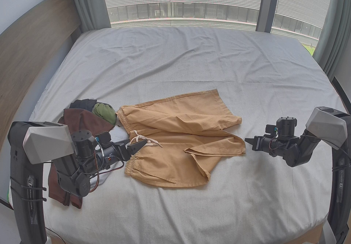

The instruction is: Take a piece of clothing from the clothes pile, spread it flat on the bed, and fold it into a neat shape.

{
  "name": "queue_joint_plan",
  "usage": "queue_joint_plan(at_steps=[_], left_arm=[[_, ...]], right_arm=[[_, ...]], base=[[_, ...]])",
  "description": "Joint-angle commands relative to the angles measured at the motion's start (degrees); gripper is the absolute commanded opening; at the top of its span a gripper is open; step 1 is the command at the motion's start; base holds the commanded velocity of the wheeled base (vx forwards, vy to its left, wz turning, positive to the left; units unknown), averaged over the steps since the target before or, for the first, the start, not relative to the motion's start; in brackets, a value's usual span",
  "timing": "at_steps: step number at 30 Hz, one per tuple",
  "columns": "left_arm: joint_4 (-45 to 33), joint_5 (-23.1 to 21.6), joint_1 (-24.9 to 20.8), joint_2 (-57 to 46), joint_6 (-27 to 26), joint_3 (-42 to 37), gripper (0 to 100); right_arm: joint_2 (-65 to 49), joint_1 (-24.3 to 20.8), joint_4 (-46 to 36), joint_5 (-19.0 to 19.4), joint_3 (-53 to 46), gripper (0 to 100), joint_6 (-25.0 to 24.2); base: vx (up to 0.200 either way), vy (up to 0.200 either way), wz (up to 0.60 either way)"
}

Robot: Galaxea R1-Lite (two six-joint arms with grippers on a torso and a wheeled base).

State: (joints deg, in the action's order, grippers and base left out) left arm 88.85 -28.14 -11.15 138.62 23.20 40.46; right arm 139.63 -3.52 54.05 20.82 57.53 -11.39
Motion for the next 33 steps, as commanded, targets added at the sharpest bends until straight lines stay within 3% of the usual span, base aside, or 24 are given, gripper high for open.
queue_joint_plan(at_steps=[1,6,13,19,27,29,30,33], left_arm=[[0.01,0.01,-0.01,0.16,0.00,0.06,100],[0.01,0.01,-0.01,0.16,0.00,0.14,100],[0.01,0.01,0.08,0.16,0.00,0.14,100],[0.01,0.01,0.08,0.07,0.00,0.14,100],[0.01,0.01,0.08,0.07,0.00,0.23,100],[0.01,0.01,0.17,0.07,0.00,0.23,100],[0.01,0.01,0.17,0.07,0.00,0.23,100],[0.01,0.01,0.17,0.07,0.00,0.23,100]], right_arm=[[-8.94,-3.16,6.42,1.50,-9.89,100,-0.48],[-13.07,-8.69,10.19,1.15,-15.69,100,-1.80],[-12.37,-18.63,11.07,-2.54,-13.93,100,-12.43],[-4.63,-20.91,10.72,-6.23,-8.66,100,-17.00],[-3.58,-24.07,8.17,-6.67,-5.41,100,-27.99],[-3.58,-24.07,8.00,-6.67,-5.32,100,-28.16],[-2.79,-24.34,5.27,-7.55,-3.56,100,-30.89],[-1.38,-24.34,4.57,-9.04,-1.80,100,-32.91]], base=[[0.000,0.000,0.00],[0.000,0.000,0.00],[0.000,0.000,0.00],[0.000,0.000,0.00],[0.000,0.000,0.00],[0.000,0.000,0.00],[0.000,0.000,0.00],[0.000,0.000,0.00]])
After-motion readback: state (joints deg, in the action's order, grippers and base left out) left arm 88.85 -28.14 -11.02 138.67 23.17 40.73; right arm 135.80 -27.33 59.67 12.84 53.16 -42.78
